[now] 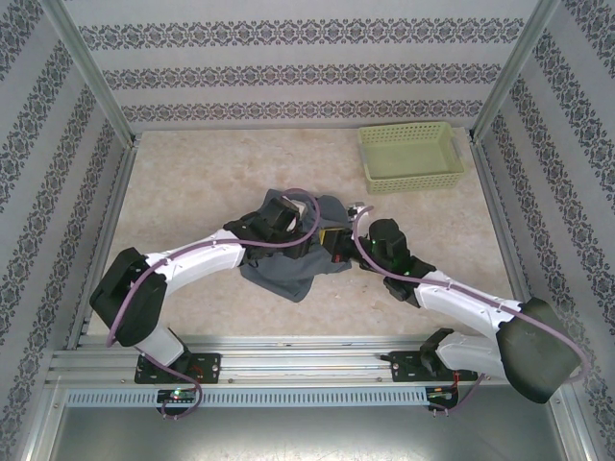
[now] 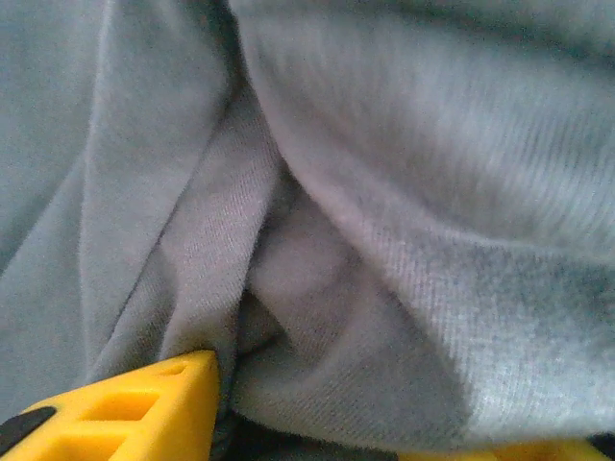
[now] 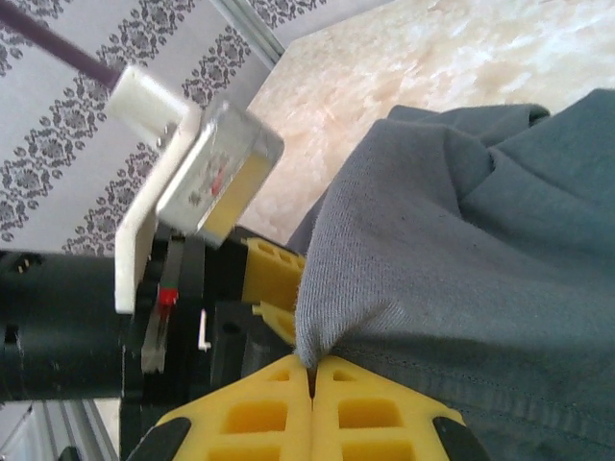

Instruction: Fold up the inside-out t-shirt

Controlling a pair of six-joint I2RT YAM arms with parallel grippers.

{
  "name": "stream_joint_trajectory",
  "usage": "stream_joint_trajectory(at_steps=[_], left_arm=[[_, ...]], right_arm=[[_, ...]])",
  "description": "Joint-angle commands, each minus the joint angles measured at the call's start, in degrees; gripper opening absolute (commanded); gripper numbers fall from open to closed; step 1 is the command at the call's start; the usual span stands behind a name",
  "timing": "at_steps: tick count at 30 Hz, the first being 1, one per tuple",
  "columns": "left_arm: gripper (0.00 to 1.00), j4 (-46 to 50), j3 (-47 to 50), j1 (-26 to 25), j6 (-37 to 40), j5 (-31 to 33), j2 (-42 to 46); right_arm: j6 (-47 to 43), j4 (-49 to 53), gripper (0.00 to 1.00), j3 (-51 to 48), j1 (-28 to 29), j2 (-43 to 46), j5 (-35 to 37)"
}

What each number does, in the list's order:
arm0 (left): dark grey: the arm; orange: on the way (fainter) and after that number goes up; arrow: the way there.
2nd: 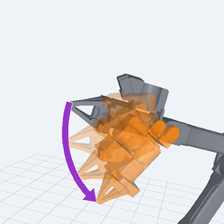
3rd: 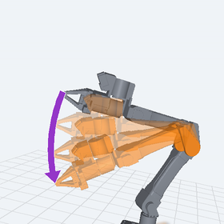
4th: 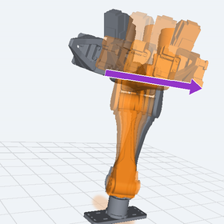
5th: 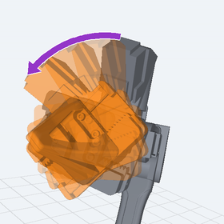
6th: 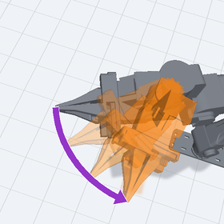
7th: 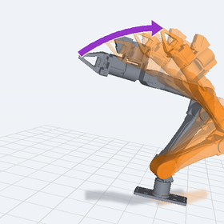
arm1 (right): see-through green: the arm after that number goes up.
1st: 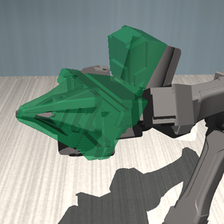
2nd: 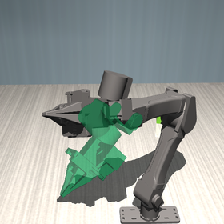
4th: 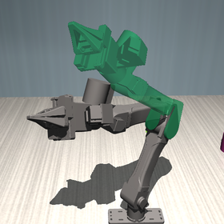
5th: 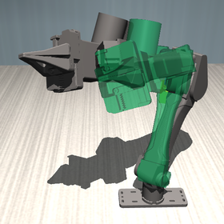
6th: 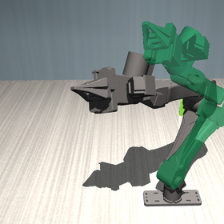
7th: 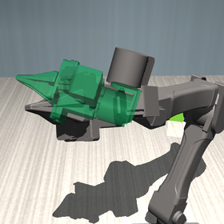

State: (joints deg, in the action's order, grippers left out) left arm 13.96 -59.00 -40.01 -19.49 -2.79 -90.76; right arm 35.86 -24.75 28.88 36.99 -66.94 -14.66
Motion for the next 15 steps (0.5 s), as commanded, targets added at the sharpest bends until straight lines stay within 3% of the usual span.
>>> stream_joint_trajectory(at_steps=[1,5,7,15], left_arm=[[0.50,-3.4,-2.0,0.3,-0.2,0.7,-0.5],[0.51,-3.8,-2.9,0.4,0.0,-0.1,-2.2],[0.47,-3.4,-3.8,0.4,0.4,0.0,-3.3],[0.00,-4.3,-4.1,0.5,2.3,1.1,-2.0]], right_arm=[[-1.8,-2.3,0.00,-0.7,0.9,0.6,-1.3],[-2.3,-2.3,0.00,-0.7,1.1,0.5,-1.2],[-2.3,-2.5,0.00,-0.9,1.1,0.7,-1.1],[0.0,-1.3,0.00,-2.2,-0.3,0.9,3.8]])
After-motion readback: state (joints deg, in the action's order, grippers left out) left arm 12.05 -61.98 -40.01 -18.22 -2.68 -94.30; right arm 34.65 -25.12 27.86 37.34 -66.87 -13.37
